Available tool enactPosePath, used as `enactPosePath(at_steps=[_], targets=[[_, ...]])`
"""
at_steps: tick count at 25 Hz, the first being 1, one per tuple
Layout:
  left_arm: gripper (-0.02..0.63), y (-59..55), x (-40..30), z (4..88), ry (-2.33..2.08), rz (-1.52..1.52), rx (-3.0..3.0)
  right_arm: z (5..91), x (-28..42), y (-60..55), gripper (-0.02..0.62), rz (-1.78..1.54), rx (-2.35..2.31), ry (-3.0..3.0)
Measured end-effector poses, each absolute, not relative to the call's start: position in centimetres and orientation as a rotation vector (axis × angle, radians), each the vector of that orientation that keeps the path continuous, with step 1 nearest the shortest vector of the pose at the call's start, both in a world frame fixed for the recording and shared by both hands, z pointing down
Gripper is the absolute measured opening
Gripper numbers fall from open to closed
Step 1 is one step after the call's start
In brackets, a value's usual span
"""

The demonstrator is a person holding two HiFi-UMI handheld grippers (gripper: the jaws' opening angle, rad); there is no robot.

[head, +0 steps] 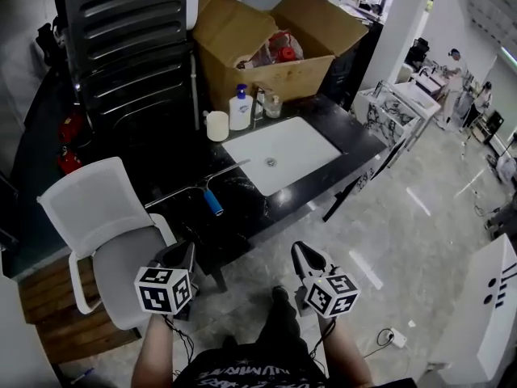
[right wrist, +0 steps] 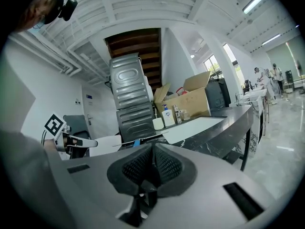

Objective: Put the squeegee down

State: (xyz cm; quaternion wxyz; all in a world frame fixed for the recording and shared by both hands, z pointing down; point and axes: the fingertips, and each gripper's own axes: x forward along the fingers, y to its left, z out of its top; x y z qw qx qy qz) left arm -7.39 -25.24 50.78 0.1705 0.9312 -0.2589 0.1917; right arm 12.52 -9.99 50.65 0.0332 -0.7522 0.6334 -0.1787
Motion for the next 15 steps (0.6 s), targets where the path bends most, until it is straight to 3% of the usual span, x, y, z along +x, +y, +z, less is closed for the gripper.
enactPosePath(at_steps=[15], targets=[[0.02, -21.5, -11.2, 51.4, -0.639, 0.584, 2.642, 51.3, 7.0, -3.7, 0.052, -0.583, -2.399, 1.864]])
